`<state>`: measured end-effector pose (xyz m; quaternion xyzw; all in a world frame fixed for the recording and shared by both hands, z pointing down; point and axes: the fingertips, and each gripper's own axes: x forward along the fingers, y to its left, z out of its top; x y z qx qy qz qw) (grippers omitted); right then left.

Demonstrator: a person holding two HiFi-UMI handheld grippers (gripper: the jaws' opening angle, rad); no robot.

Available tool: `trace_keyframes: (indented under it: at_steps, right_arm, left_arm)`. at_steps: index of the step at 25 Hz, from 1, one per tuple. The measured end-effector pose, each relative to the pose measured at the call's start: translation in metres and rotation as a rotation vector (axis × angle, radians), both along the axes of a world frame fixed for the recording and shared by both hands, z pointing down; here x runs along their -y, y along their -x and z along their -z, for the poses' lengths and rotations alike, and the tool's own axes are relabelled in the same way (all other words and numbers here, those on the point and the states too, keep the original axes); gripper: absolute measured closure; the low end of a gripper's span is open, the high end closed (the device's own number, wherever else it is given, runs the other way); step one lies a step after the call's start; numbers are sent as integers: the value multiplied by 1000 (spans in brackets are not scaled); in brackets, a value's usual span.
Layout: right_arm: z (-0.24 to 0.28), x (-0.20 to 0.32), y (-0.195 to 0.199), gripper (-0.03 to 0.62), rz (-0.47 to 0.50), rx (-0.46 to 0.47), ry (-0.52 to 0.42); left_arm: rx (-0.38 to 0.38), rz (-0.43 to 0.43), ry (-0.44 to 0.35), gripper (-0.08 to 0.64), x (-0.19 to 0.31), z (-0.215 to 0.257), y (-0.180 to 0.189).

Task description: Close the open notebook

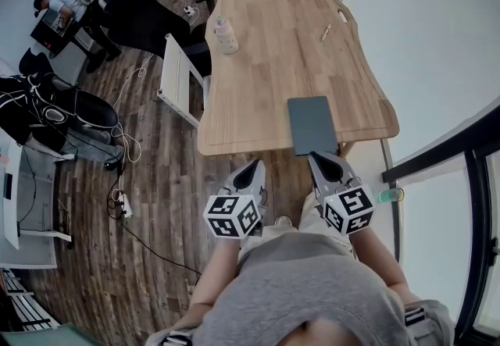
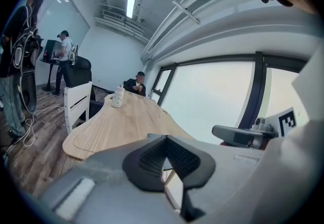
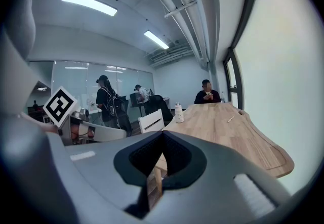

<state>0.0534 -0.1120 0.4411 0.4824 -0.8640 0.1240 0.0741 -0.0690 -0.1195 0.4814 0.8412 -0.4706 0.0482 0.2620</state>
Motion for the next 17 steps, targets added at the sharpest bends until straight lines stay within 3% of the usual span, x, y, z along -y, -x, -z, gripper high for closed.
trace_keyframes:
  at_steps: [17]
  right_arm:
    - [2,2,3,594,3,7,1]
  left_arm:
    - [-8,-19,6,557,-1,2,-5]
